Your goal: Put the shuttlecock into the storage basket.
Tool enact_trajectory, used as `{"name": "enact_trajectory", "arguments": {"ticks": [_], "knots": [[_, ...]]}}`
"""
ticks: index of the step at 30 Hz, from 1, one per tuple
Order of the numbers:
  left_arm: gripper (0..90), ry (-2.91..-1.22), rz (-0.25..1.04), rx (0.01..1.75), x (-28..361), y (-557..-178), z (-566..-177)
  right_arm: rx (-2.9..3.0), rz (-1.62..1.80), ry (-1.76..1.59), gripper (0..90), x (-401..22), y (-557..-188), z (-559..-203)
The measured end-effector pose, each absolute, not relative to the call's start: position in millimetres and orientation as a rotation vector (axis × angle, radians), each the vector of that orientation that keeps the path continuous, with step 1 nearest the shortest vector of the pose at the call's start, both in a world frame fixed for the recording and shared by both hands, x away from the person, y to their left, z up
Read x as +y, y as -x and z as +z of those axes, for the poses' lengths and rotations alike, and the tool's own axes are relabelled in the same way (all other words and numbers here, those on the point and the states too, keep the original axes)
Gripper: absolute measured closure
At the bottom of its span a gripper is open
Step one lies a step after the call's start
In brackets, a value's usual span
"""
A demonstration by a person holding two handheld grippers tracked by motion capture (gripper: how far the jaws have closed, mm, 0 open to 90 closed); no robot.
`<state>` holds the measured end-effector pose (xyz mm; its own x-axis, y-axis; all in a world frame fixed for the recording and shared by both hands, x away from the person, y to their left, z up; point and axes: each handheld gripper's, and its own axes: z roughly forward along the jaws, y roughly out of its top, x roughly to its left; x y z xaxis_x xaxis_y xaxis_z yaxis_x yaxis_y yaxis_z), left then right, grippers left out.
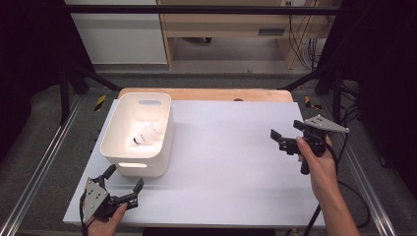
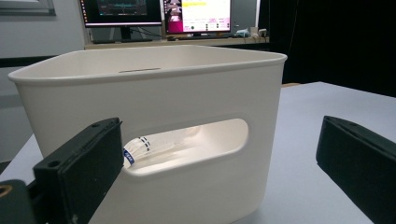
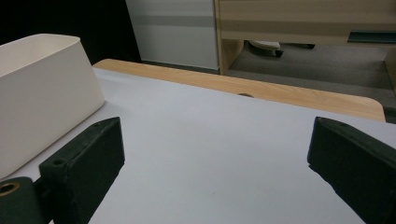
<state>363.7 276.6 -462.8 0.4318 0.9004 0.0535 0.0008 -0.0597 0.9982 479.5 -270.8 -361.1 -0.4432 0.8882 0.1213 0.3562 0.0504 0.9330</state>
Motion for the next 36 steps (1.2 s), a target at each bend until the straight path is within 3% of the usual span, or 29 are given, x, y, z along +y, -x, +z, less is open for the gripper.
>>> {"name": "enact_trajectory", "arguments": {"ticks": [36], "knots": [[0.6, -1.431, 0.891, 0.857, 280, -363, -464, 1.737, 1.405, -1.168, 3.9, -289, -414, -422]]}}
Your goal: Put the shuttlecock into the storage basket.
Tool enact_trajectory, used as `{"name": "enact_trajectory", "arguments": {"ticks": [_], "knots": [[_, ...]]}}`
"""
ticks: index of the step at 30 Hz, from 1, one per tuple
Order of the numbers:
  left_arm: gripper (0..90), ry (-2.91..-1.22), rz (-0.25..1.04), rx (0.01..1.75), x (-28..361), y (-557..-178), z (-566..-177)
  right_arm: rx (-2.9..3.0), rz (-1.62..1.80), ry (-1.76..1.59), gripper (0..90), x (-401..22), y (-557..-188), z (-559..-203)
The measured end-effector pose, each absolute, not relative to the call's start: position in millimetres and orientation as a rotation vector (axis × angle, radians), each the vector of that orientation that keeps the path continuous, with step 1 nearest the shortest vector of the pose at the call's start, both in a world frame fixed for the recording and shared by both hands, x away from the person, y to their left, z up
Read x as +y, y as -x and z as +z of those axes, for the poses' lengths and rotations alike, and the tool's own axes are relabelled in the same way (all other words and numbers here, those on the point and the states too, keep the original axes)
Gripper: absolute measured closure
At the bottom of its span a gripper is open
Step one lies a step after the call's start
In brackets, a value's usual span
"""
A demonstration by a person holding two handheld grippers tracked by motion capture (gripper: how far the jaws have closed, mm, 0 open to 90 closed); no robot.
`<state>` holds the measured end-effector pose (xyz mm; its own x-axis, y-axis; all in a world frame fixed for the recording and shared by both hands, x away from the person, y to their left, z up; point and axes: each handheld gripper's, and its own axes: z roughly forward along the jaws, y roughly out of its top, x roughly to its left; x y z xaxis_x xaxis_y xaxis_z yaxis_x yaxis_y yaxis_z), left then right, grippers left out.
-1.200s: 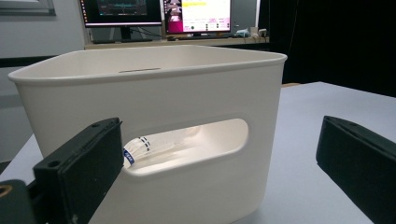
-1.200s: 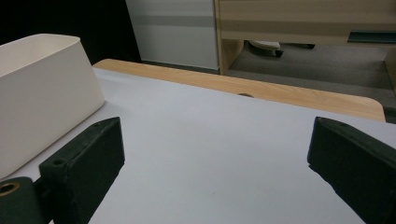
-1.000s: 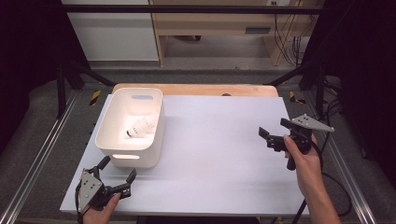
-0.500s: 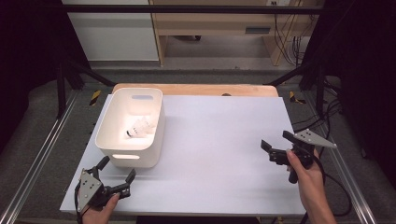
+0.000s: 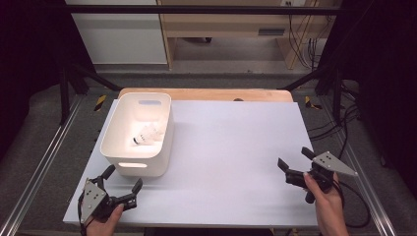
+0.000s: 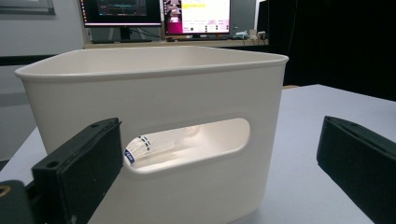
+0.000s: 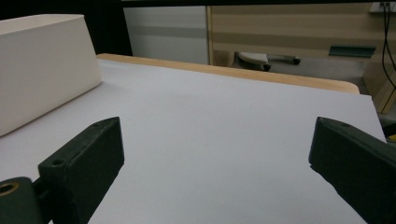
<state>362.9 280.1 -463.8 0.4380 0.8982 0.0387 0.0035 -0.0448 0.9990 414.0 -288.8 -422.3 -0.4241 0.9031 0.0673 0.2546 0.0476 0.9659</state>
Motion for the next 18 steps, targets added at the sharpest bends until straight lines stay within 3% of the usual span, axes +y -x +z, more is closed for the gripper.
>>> {"name": "enact_trajectory", "arguments": {"ticks": [18], "knots": [[0.6, -1.448, 0.864, 0.831, 273, -362, -464, 1.684, 1.452, -1.011, 3.4, -279, -400, -454]]}}
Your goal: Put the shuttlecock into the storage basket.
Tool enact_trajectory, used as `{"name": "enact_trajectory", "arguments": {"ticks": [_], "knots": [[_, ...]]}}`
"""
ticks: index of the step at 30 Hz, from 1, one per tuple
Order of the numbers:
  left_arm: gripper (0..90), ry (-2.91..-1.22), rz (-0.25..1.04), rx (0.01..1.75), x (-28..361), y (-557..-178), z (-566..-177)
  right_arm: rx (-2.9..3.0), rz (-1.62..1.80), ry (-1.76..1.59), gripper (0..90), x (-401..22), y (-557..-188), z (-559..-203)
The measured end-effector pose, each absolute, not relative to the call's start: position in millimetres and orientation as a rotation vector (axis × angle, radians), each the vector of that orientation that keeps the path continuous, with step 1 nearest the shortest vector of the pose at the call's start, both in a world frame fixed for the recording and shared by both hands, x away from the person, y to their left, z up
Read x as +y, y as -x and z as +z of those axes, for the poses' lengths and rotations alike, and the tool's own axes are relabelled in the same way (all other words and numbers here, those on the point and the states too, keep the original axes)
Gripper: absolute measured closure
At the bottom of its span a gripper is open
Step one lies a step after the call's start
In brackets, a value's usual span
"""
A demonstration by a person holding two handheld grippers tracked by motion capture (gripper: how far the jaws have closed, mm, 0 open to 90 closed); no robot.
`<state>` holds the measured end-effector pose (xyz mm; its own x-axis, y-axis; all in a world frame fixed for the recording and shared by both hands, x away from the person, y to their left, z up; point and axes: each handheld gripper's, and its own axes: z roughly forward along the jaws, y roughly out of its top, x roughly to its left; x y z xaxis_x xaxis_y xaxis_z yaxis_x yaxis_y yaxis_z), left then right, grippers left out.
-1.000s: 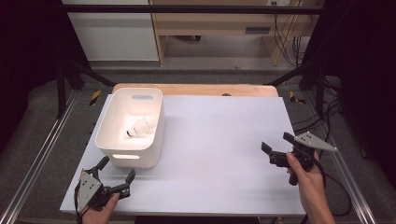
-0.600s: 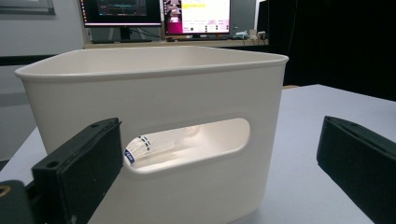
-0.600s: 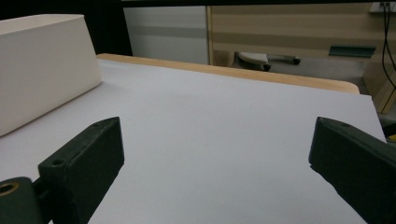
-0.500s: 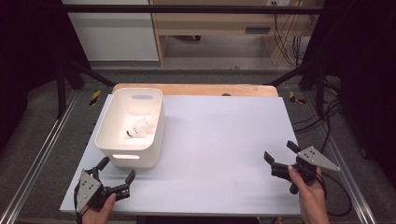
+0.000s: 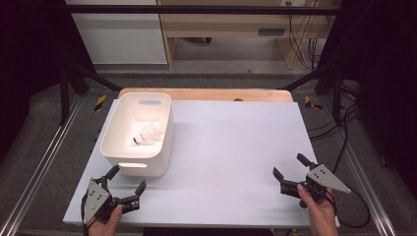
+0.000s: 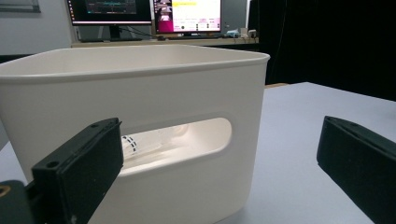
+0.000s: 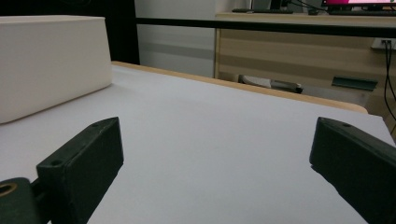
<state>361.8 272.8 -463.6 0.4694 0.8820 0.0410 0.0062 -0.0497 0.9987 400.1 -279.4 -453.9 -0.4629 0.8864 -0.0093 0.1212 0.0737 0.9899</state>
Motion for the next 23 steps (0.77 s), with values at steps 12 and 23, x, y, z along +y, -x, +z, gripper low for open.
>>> {"name": "enact_trajectory", "arguments": {"ticks": [12, 23], "knots": [[0.6, -1.42, 0.846, 0.85, 278, -362, -464, 1.73, 1.481, -0.951, 3.4, -260, -413, -462], [0.6, -1.435, 0.837, 0.834, 273, -363, -464, 1.783, 1.488, -0.935, 3.3, -249, -420, -472]]}}
